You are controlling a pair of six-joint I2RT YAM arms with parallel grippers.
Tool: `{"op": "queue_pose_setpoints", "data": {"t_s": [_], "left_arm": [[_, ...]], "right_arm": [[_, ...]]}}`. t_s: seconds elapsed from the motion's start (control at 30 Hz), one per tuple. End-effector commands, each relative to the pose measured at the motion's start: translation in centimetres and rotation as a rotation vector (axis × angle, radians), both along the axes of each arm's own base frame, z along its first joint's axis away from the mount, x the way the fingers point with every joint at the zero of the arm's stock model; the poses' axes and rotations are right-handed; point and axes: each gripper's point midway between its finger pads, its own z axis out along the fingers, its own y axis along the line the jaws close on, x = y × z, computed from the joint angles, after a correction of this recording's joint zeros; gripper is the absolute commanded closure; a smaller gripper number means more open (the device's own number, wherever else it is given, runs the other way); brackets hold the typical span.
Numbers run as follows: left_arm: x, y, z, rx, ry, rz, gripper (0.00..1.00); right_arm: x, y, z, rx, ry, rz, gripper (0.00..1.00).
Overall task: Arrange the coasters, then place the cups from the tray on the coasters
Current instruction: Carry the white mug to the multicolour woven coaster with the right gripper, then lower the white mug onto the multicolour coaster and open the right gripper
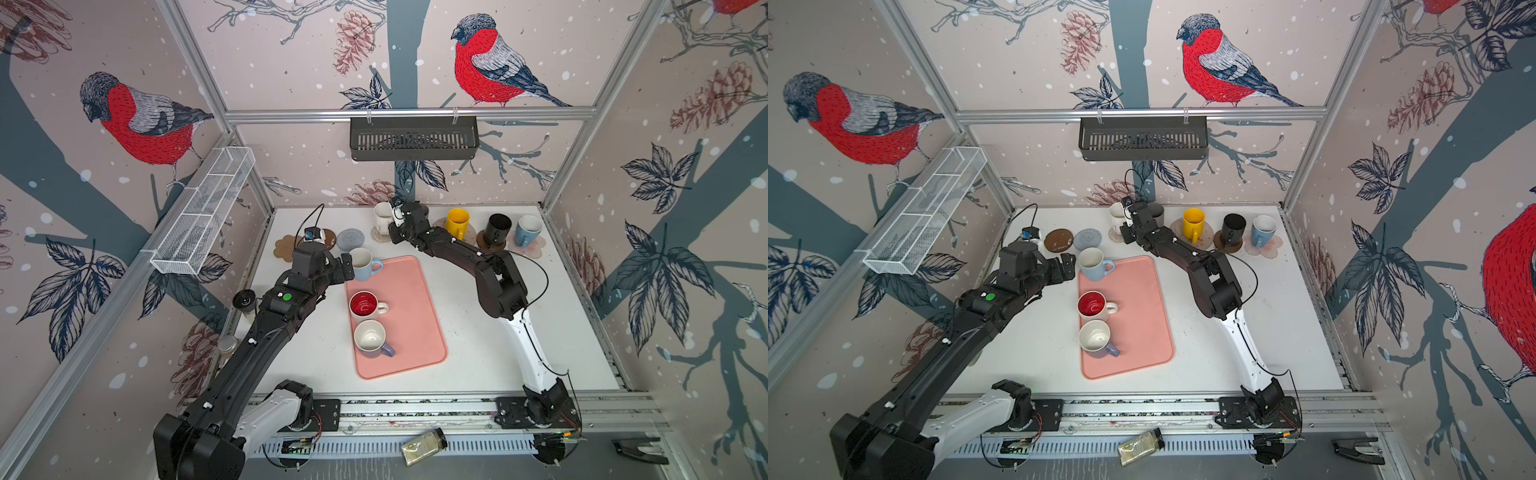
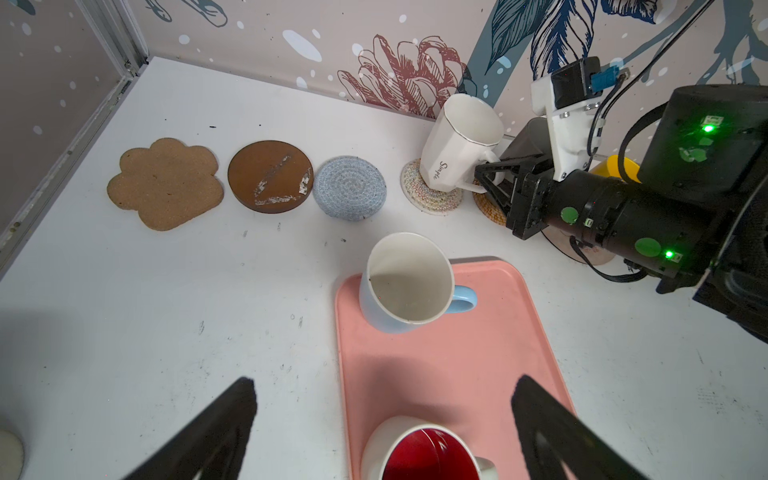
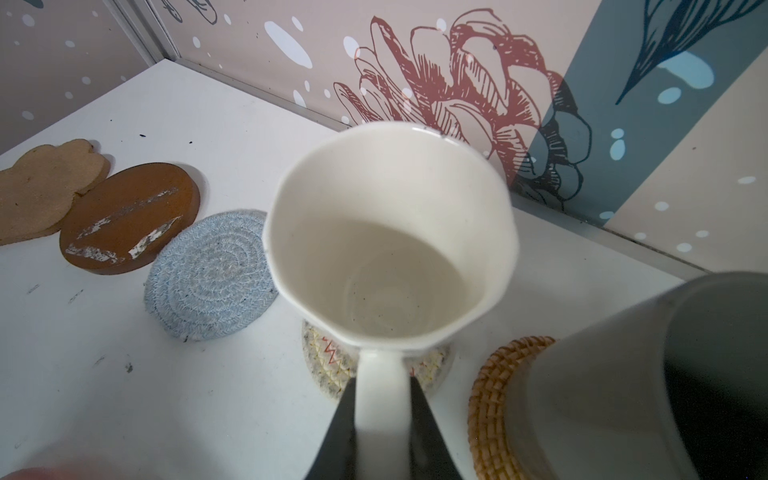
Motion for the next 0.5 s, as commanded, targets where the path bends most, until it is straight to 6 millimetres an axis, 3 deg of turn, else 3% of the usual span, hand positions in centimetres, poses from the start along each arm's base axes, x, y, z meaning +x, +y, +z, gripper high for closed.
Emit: {"op": "queue_pose_setpoints", "data": {"t_s": [0.0,0.07,0.2,0.47], "left_arm": [[0.53,-0.27,0.77,-0.003,-0.039,-0.014,0.04],[0.57,-0.27,0.65,-0.003,-0.036,-0.014,0.04],[0.61,-0.28,0.72,-0.005,-0.038,-0.014,0.04],[0.47,0.22,0.90,0.009,-0.050,0.005,0.04]], "right_arm": [[0.89,0.78,1.74,0.043,-0.064,0.010,0.95],[0.91,0.81,1.63,0.039,-0.064,0.009,0.93],[0.92,0.78,1.61,0.036,-0.065,0.009,0.72],[0.69,0.86,1.55,0.027,-0.062,0.012,0.48]]}}
